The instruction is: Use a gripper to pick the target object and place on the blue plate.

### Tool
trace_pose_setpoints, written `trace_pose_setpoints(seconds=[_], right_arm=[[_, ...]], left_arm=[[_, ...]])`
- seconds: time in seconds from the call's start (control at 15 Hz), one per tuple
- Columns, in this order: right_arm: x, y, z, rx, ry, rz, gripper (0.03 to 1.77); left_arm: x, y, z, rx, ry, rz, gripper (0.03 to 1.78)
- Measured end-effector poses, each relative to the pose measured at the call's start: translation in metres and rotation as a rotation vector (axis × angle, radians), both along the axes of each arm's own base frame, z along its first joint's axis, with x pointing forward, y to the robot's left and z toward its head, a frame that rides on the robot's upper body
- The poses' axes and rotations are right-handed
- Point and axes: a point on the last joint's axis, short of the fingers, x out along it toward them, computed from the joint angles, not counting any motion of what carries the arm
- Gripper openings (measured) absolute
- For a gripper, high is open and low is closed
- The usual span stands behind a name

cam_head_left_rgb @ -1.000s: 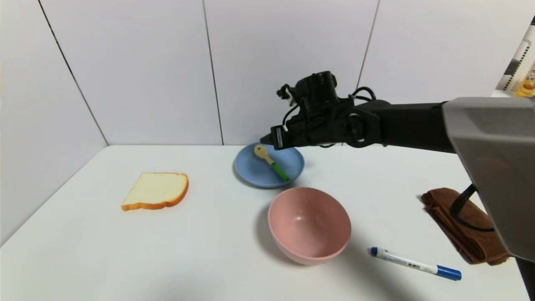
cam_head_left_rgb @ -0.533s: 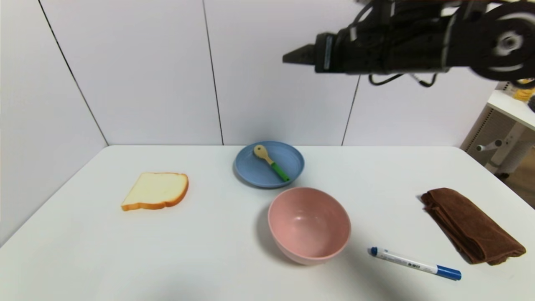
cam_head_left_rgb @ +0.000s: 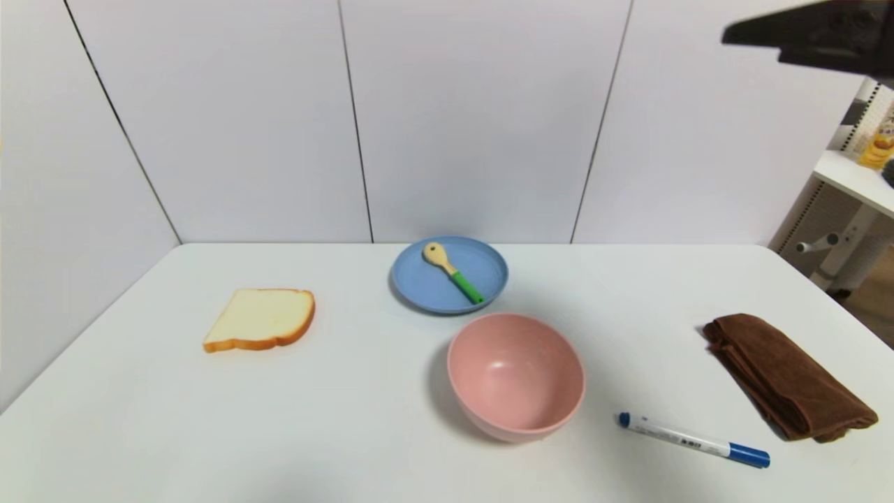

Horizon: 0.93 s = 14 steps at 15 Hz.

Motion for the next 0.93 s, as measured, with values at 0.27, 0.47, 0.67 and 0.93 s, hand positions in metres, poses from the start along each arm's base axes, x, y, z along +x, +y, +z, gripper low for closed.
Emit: trace_pose_setpoints(seconds=[0.27, 0.47, 0.67, 0.93], right_arm=[[-0.079, -0.036, -0.079, -0.117, 0.115, -0.162, 1.66], [-0.132, -0.049, -0.154, -0.237, 0.172, -0.312, 1.68], [-0.174, -0.055, -0.222, -0.275, 0.187, -0.381, 1.69], [-0.203, -0.056, -0.288, -0.23, 0.129, -0.43, 1.69]], left_arm=[[0.0, 0.0, 0.0, 0.0, 0.0, 0.0, 1.69], [0.0, 0.0, 0.0, 0.0, 0.0, 0.0, 1.69], [0.0, 0.0, 0.0, 0.001, 0.0, 0.0, 1.69], [0.0, 0.0, 0.0, 0.0, 0.0, 0.0, 1.69]])
